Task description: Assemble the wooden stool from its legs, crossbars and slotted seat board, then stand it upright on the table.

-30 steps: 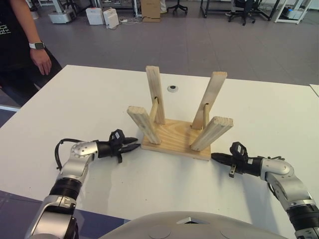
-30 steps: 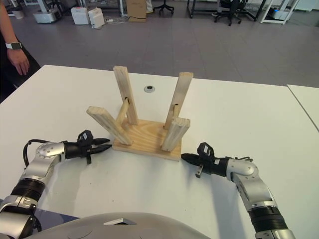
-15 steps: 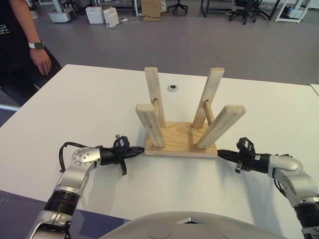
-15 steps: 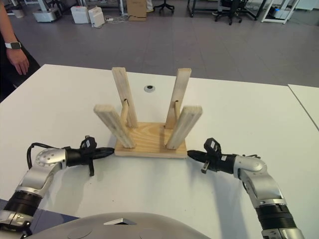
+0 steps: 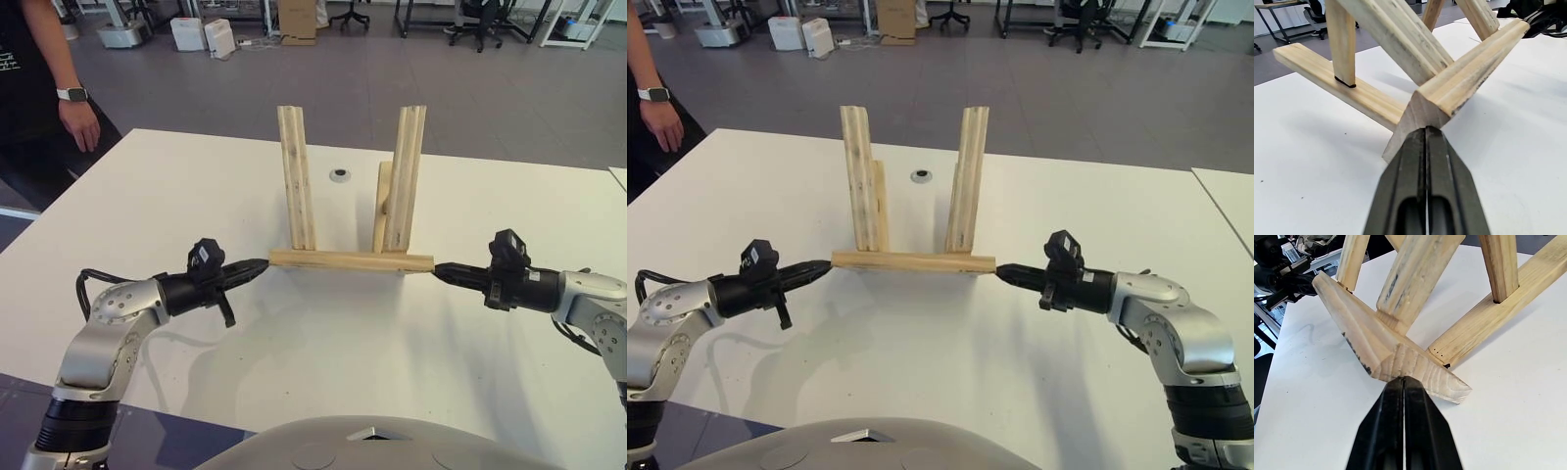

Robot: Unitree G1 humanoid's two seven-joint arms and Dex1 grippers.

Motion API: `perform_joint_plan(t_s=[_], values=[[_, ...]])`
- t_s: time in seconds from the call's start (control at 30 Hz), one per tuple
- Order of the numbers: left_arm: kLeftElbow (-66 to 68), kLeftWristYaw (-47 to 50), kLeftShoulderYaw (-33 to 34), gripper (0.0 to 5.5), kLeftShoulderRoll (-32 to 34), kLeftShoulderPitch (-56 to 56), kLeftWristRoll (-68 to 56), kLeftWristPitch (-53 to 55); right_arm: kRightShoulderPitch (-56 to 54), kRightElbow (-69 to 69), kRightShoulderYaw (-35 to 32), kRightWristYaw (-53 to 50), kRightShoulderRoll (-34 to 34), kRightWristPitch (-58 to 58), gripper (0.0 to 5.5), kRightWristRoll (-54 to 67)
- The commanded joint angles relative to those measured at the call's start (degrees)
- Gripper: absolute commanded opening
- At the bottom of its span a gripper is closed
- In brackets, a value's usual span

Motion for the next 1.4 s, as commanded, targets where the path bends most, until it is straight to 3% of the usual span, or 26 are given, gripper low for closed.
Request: perform_joint_plan(t_s=[0.03, 0.3, 0.47, 0.67, 0.93, 1.17, 1.4], values=[[-0.46, -0.46, -0.64, 0.04, -1.95, -3.86, -3.36, 0.48, -4.14, -1.81, 0.65, 0.50, 3.18, 3.21, 0.00, 5.99], [-5.21, 1.27, 0.62, 0.04, -2.88, -4.42, -6.97, 4.14, -5.56, -2.10, -2.74, 0.35, 3.77, 6.73, 0.00, 10.11], [0.79, -3.42, 3.62, 0.70, 2.71, 1.84, -4.48, 3.35, -5.01, 6.31, 0.20, 4.08, -1.15, 0.64, 0.80, 0.64], [17.13, -8.20, 5.79, 1.71, 7.58, 2.09, 3.04, -8.08, -7.36, 22.50, 5.36, 11.58, -5.63, -15.76, 1.94, -12.53], [19.95, -13.28, -4.61, 3.39, 5.26, -6.69, 6.68, -11.64, -18.05, 29.68, 15.60, 18.12, 1.54, -25.63, 3.53, -19.69], [25.83, -15.64, -10.19, 3.41, 1.29, -14.43, 8.75, -15.43, -21.76, 33.59, 19.43, 19.20, 5.68, -28.25, 3.44, -22.72], [31.13, -17.75, -11.58, 2.18, -0.03, -16.05, 9.09, -18.58, -23.64, 36.35, 20.73, 20.51, 8.89, -29.83, 2.10, -23.52]])
